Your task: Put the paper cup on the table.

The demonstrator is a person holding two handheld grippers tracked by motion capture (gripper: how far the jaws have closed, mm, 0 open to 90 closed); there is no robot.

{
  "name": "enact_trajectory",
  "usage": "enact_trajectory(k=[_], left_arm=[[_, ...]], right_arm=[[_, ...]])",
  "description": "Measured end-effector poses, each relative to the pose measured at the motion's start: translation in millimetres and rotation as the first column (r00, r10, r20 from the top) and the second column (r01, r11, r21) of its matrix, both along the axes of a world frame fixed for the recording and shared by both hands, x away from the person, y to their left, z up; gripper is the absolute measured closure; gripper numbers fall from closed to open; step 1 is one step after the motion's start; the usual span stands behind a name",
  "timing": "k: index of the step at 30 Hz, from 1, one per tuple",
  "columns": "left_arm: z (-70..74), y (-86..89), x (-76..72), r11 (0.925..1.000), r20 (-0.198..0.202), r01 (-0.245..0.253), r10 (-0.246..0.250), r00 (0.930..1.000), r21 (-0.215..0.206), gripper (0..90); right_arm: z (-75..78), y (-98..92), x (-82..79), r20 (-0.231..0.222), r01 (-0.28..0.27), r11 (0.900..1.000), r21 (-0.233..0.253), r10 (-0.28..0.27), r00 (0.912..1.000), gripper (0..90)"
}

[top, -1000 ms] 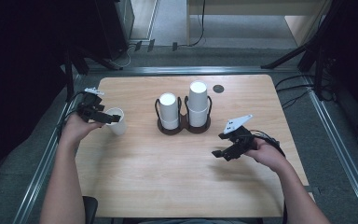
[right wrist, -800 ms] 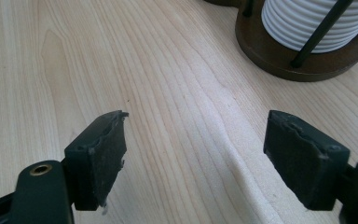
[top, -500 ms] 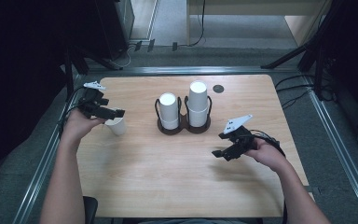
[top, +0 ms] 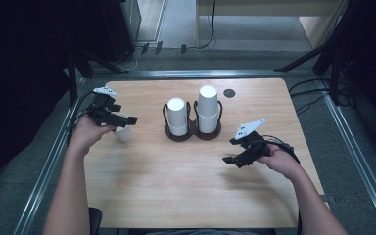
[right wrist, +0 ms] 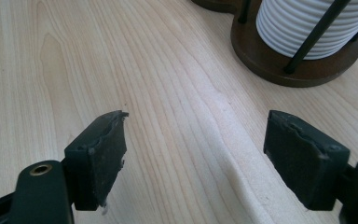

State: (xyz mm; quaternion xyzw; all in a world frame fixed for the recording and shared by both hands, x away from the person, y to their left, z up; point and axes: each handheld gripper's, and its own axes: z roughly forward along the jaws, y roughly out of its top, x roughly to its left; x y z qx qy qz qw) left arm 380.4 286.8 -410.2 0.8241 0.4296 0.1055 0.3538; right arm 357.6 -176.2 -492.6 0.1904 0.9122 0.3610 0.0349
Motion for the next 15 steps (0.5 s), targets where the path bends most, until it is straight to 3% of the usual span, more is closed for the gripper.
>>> enact_trajectory(k=[5, 12, 15], left_arm=[[2.3, -8.3, -5.1, 0.9994, 0.005, 0.027, -0.027, 0.9996, -0.02, 6.8], [-5.7, -19.1, -10.4, 0.996, -0.01, 0.075, -0.076, 0.9971, -0.048, 6.7], [-8.2, -24.0, -12.4, 0.9942, 0.006, 0.087, -0.087, 0.9962, -0.063, 6.7]], right_arm=[[0.1, 0.5, 1.8, -0.002, 0.01, 1.0, 0.005, -0.01, 1.0, 21.0], [0.8, 3.3, 2.9, -0.003, 0.001, 1.0, -0.001, -0.001, 1.0, 20.9], [1.5, 3.7, 3.3, -0.003, -0.001, 1.0, -0.001, 0.001, 1.0, 20.9]])
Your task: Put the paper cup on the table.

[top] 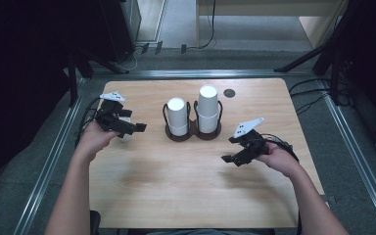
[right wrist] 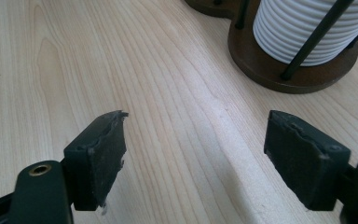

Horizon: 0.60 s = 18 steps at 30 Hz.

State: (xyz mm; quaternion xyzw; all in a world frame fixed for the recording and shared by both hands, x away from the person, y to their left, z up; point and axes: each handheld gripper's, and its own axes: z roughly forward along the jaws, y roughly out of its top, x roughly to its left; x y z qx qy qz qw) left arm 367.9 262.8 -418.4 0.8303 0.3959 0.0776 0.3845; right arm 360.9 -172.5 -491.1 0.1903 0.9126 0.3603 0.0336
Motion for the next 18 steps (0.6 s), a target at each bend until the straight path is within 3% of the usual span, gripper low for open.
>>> enact_trajectory(k=[7, 14, 18], left_arm=[[-9.3, -14.9, -4.9, 0.9985, 0.01, 0.054, -0.054, 0.9985, -0.007, 6.6], [-19.1, -33.5, -8.6, 0.9938, 0.011, 0.109, -0.109, 0.994, 0.025, 6.6], [-24.0, -41.0, -8.2, 0.9943, 0.008, 0.102, -0.102, 0.9948, 0.033, 6.6]], right_arm=[[0.7, 0.5, 0.0, 0.002, -0.002, 1.0, 0.0, 0.002, 1.0, 20.9], [2.6, -0.2, -0.4, 0.011, 0.004, 1.0, 0.003, -0.005, 0.9999, 20.9], [1.6, 0.6, -1.4, 0.015, 0.002, 1.0, -0.008, -0.002, 0.9999, 20.9]])
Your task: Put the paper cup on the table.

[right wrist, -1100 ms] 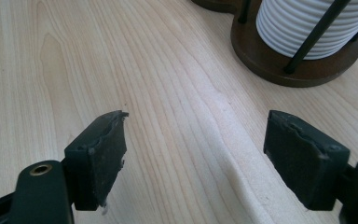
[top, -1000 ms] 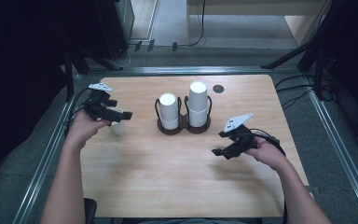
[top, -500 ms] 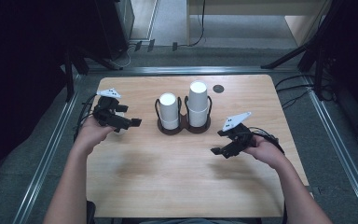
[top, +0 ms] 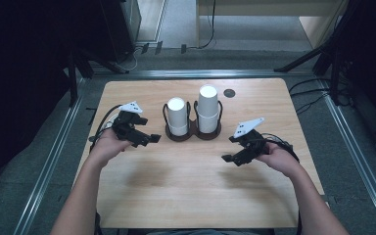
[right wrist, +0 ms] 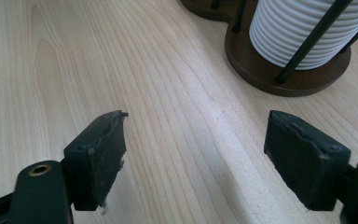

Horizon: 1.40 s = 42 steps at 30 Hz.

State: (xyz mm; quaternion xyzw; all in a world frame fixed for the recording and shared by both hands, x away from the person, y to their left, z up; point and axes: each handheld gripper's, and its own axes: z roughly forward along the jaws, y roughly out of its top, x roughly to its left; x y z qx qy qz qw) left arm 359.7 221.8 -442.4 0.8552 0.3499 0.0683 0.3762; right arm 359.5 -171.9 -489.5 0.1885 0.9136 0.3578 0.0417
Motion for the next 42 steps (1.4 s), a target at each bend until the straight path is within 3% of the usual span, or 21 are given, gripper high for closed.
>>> enact_trajectory(k=[3, 7, 9, 13, 19, 24, 29, 33, 37, 42], left_arm=[[-4.1, -6.1, -1.0, 0.9999, -0.002, 0.008, -0.008, 1.0, -0.013, 6.7], [-11.8, -17.8, -3.3, 0.9997, 0.009, 0.01, -0.01, 0.9999, 0.024, 6.7], [-16.3, -22.2, -3.6, 0.9996, -0.005, 0.025, -0.025, 0.9997, 0.011, 6.7], [-21.9, -30.5, -5.3, 0.9993, -0.002, 0.013, -0.013, 0.9999, 0.035, 6.7], [-30.9, -51.5, -12.0, 0.9931, 0.0, 0.078, -0.078, 0.9969, 0.088, 6.7], [-36.9, -67.3, -16.9, 0.9904, 0.002, 0.106, -0.107, 0.9943, 0.089, 6.7], [-43.2, -89.1, -28.2, 0.9825, 0.049, 0.143, -0.15, 0.9875, 0.119, 6.7], [-46.0, -105.1, -31.6, 0.9776, 0.058, 0.178, -0.186, 0.9809, 0.112, 6.7], [-47.8, -111.6, -31.9, 0.9763, 0.051, 0.191, -0.197, 0.9791, 0.101, 6.7], [-48.3, -115.6, -28.8, 0.9834, 0.058, 0.166, -0.171, 0.9836, 0.072, 6.7]], right_arm=[[-1.0, 1.2, -0.5, -0.002, -0.003, 1.0, -0.006, 0.003, 1.0, 20.9], [-1.7, 1.8, -0.4, 0.003, -0.008, 1.0, -0.01, 0.008, 1.0, 20.9], [-1.7, 1.9, -0.5, -0.001, -0.008, 1.0, -0.011, 0.008, 1.0, 20.9], [-1.8, 2.2, -1.1, -0.001, -0.01, 1.0, -0.013, 0.01, 0.9999, 20.9], [-2.0, 2.9, -1.1, 0.0, -0.014, 1.0, -0.016, 0.014, 0.9999, 20.9], [-1.6, 3.7, -1.7, 0.001, -0.014, 1.0, -0.013, 0.014, 0.9999, 20.9], [-2.2, 5.6, -2.3, 0.006, -0.022, 1.0, -0.018, 0.022, 0.9997, 20.9], [-1.9, 7.1, -3.2, 0.005, -0.024, 1.0, -0.016, 0.024, 0.9997, 20.9], [-1.1, 7.8, -3.9, 0.012, -0.028, 1.0, -0.014, 0.028, 0.9995, 20.9], [-1.7, 11.6, -5.4, 0.01, -0.038, 0.999, -0.015, 0.038, 0.9992, 20.9]])
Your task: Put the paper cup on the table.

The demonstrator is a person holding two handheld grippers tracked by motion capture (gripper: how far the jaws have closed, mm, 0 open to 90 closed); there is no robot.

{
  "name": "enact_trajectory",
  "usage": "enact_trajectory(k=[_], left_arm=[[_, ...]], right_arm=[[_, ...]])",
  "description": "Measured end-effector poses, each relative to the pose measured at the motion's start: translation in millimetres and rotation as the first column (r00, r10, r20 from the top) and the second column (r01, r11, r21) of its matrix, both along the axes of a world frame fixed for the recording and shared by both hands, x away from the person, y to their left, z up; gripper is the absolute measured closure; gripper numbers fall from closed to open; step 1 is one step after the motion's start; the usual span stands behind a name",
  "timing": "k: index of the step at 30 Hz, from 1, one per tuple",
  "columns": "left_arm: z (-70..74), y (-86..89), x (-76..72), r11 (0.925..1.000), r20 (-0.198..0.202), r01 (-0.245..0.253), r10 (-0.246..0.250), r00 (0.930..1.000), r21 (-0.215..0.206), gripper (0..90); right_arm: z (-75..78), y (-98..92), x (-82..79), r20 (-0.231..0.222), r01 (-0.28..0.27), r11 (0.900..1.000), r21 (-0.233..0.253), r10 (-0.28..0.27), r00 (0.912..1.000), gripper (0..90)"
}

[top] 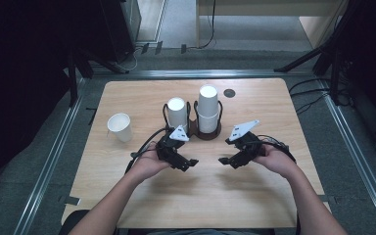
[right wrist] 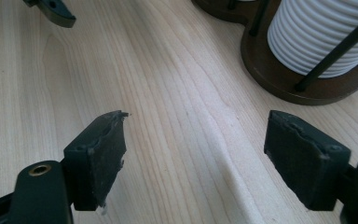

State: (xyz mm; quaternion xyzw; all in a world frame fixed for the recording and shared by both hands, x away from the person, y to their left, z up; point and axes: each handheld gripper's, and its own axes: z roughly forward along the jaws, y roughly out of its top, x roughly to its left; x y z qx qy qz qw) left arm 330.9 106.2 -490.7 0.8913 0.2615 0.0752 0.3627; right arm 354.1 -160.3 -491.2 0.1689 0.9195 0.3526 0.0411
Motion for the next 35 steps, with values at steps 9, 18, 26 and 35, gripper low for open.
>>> enact_trajectory(k=[9, 18, 26, 35], left_arm=[[0.3, -6.1, 4.5, 0.9994, 0.009, -0.03, 0.031, 0.9995, -0.017, 6.7], [2.0, -2.4, 5.1, 0.9993, 0.011, -0.034, 0.034, 0.9994, -0.015, 6.7], [-0.4, -1.5, 5.9, 0.9997, -0.003, -0.025, 0.025, 0.9997, -0.004, 6.7], [-10.5, -2.7, 8.7, 0.9991, -0.028, -0.019, 0.02, 0.9994, 0.038, 6.7]], right_arm=[[1.9, 5.1, -4.5, 0.017, -0.013, 1.0, 0.003, 0.013, 0.9998, 20.5], [2.3, 5.8, -6.6, 0.023, -0.017, 1.0, -0.001, 0.017, 0.9996, 20.4], [1.5, 6.6, -7.0, 0.022, -0.024, 1.0, -0.008, 0.024, 0.9995, 20.4], [-0.9, 7.4, -6.8, 0.019, -0.031, 0.999, -0.017, 0.032, 0.9993, 20.4]])
